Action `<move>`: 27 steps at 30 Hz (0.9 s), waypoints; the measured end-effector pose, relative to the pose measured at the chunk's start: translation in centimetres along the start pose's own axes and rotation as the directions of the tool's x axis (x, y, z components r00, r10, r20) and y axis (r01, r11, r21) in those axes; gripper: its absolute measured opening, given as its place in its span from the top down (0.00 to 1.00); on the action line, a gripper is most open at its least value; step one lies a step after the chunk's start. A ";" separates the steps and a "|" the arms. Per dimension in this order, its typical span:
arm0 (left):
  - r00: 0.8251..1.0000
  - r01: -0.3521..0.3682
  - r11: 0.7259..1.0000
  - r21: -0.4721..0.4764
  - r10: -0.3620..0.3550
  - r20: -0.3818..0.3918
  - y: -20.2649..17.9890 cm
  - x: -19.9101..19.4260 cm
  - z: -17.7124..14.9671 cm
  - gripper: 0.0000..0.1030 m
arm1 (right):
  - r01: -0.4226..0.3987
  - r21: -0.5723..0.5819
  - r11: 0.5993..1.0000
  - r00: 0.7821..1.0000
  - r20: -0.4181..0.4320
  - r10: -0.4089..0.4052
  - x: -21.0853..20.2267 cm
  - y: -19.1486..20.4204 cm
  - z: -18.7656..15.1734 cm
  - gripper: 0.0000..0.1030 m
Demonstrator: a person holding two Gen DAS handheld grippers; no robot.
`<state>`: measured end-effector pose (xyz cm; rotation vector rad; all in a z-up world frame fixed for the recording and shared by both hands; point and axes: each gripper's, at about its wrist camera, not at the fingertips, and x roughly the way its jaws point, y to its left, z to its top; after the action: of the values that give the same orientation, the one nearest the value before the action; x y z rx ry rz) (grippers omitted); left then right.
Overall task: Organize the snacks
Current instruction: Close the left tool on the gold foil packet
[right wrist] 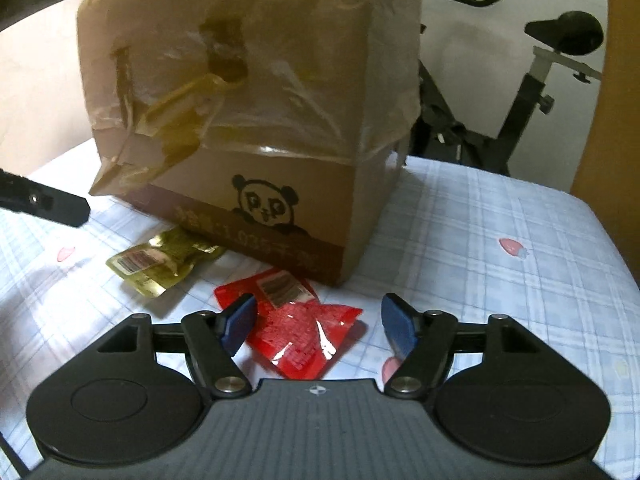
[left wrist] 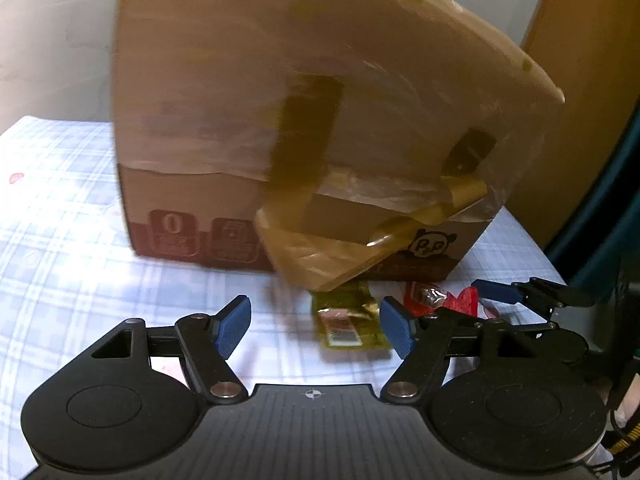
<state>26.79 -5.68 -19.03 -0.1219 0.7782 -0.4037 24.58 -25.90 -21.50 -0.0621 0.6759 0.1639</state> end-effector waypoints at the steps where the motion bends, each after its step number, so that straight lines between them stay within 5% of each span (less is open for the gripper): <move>1: 1.000 0.001 1.000 0.004 -0.001 -0.004 -0.3 0.4 0.1 0.28 | -0.003 0.005 1.000 1.000 -0.009 0.003 0.2 0.0 0.0 0.31; 27: 0.992 -0.057 0.986 0.159 0.074 -0.100 -5.7 9.1 0.1 0.23 | -0.025 0.002 1.000 1.000 -0.004 0.025 0.6 -0.3 -0.1 0.32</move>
<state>30.91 -14.55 -23.44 0.0717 0.8490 -0.4095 25.05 -26.15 -21.93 -0.0522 0.6808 0.1875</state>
